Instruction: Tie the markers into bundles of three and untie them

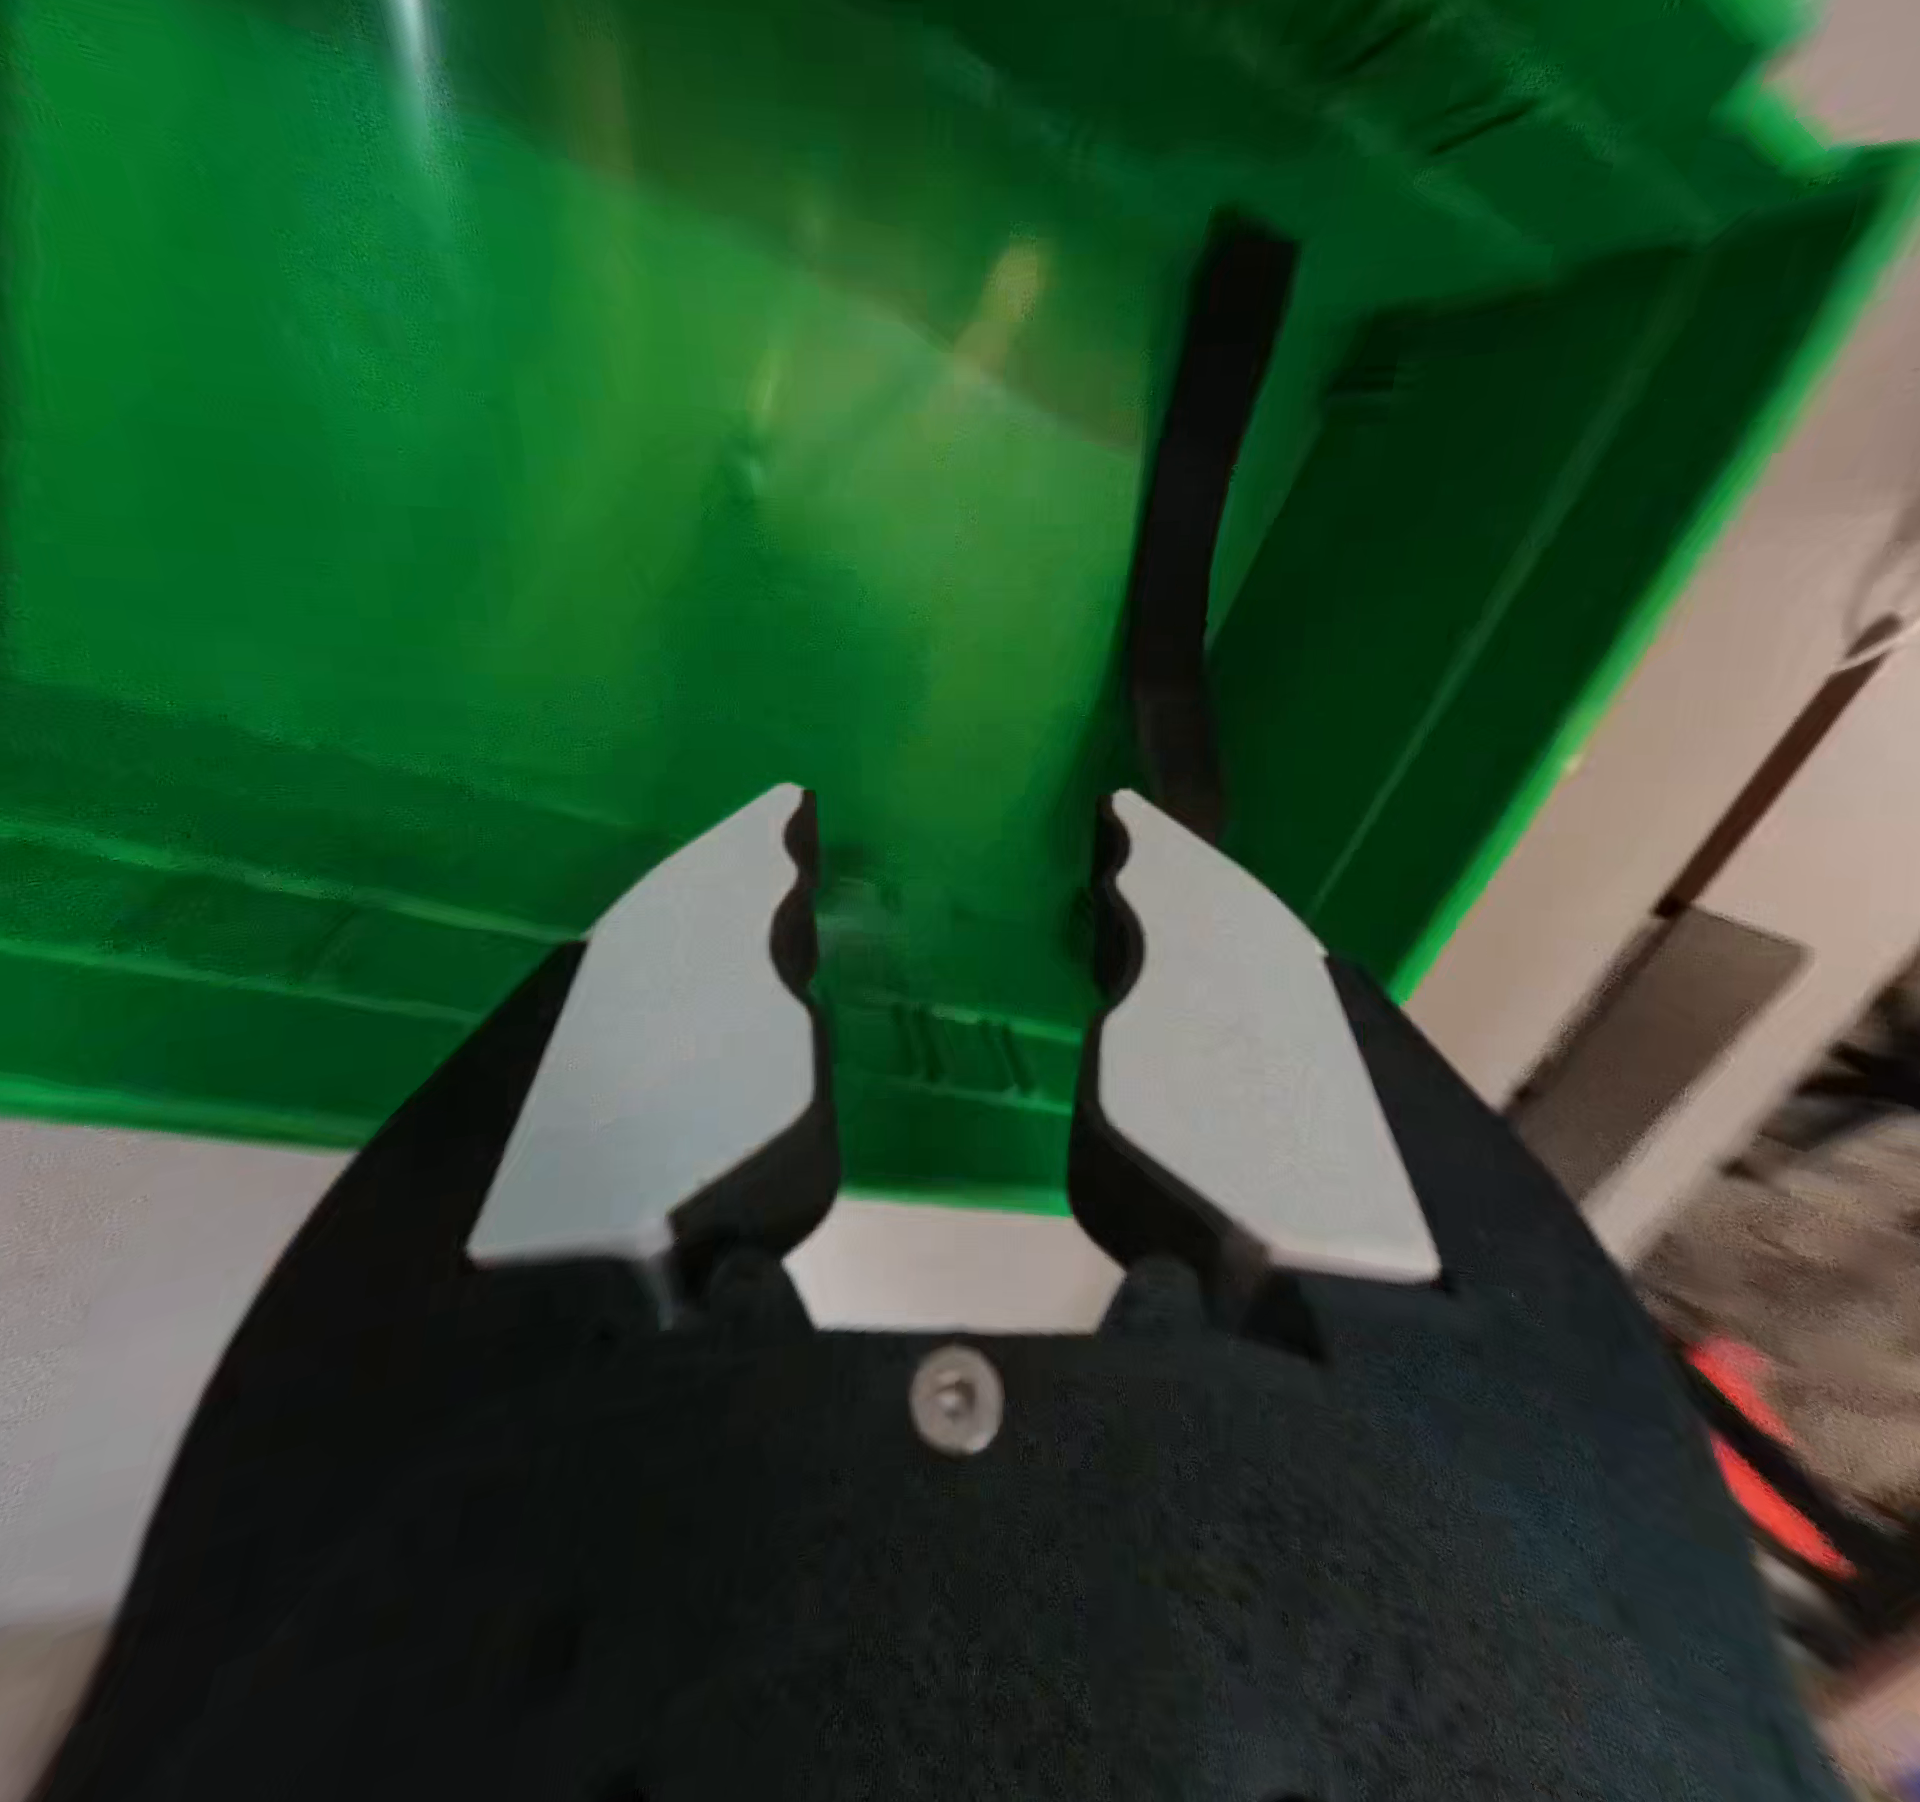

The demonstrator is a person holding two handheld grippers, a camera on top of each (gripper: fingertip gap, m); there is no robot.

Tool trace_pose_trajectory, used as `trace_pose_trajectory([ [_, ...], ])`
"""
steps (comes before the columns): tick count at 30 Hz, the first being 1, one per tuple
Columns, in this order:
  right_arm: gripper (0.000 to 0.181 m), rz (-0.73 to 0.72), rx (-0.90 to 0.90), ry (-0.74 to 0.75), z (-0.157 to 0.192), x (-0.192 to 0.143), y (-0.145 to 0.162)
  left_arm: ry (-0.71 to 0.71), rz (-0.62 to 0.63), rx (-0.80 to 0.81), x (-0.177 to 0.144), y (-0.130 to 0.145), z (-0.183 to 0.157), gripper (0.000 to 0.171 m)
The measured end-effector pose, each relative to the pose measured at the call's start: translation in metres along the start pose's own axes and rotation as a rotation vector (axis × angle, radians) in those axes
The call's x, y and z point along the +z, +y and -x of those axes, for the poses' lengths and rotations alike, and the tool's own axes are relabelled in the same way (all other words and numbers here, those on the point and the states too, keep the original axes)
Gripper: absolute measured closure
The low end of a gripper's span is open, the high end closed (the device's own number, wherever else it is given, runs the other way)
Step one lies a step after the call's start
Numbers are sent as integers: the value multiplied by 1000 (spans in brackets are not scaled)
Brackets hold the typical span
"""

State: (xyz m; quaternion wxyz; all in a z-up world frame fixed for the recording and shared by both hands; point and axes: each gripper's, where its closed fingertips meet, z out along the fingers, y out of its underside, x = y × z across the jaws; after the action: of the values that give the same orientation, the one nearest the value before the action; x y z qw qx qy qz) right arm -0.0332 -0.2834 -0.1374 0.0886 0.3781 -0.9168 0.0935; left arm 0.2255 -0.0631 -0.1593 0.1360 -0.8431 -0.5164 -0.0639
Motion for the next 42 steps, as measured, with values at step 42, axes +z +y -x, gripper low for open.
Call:
trace_pose_trajectory([
  [42, 145, -341, 722, 179, 264, -62, 302, 73, 181, 356, 37, -95, 2, 128],
])
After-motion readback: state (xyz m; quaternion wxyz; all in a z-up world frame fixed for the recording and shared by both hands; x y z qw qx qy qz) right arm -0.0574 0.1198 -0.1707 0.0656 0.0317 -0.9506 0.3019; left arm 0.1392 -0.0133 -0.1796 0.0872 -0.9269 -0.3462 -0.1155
